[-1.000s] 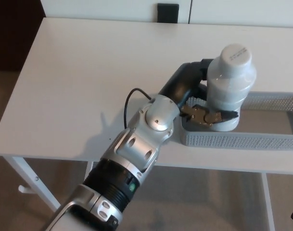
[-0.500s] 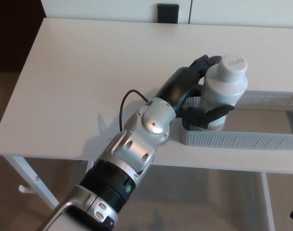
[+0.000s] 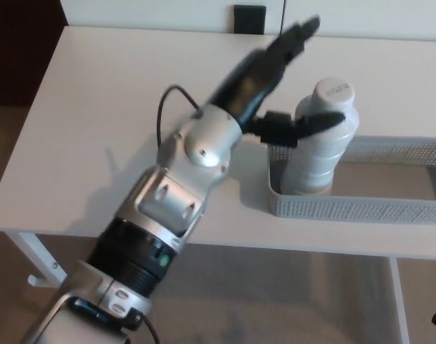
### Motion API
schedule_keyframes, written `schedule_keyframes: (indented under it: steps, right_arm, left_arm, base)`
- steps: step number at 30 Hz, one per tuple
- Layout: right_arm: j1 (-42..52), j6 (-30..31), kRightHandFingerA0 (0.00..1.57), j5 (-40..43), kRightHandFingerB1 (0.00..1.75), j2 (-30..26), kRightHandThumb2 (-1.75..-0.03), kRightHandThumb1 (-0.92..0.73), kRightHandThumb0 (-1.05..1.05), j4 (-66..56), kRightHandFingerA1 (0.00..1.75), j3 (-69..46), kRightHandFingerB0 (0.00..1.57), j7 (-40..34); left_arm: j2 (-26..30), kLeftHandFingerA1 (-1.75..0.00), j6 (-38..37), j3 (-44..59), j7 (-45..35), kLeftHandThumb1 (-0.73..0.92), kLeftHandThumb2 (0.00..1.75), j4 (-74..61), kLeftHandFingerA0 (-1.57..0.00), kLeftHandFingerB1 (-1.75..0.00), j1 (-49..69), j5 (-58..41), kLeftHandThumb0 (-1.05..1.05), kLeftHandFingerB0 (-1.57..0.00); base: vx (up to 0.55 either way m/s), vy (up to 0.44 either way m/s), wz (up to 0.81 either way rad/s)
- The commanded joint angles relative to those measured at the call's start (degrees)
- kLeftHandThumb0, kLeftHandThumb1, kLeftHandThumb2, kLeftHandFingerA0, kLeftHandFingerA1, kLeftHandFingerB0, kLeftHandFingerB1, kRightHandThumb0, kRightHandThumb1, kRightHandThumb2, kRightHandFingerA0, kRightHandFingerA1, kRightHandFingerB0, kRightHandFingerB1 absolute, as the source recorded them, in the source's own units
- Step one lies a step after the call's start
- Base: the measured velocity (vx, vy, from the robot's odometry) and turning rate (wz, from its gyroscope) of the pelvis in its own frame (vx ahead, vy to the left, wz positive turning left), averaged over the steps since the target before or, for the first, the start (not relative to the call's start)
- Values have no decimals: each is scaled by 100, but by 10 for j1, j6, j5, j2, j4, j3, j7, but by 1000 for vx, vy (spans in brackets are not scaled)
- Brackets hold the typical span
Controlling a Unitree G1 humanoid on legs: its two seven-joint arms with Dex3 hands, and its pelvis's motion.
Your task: The robot walk up to a desk on which a bottle is kept on the left hand side and a container is kept on the right hand side. The robot uses its left hand to pick up the bottle and places it in the container.
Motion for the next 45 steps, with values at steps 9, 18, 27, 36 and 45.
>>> schedule_keyframes:
  steps: [9,18,27,36,45]
  right_arm:
    - [8,14,51,-16,37,-41,-55,-51,-29,-13,55,-2,30,2]
    - [15,22,51,-22,37,-51,-55,-51,-30,-18,55,3,31,7]
    - [43,10,51,-27,38,-48,-55,-51,-31,-11,57,8,30,17]
    - [53,-14,50,-42,38,-52,-55,-50,-31,-6,57,19,28,25]
    - [46,-12,49,-40,37,-57,-55,-49,-31,0,56,17,28,27]
  left_arm:
    - [214,0,-3,448,-78,65,62,-564,0,0,68,-284,-83,0]
    - [248,0,-88,695,-193,46,80,-312,0,-5,424,-357,-75,0]
    - [250,-30,-229,641,-154,48,64,61,-5,-20,655,-229,-73,-3]
    - [246,-53,-275,515,-69,51,88,327,-7,-30,670,-140,-78,-5]
    - [232,-58,-268,520,-55,69,61,408,-12,-36,664,-163,-78,-10]
  base:
    - [0,0,0]
    - [0,0,0]
    - [0,0,1]
    - [0,0,-1]
    - [0,0,1]
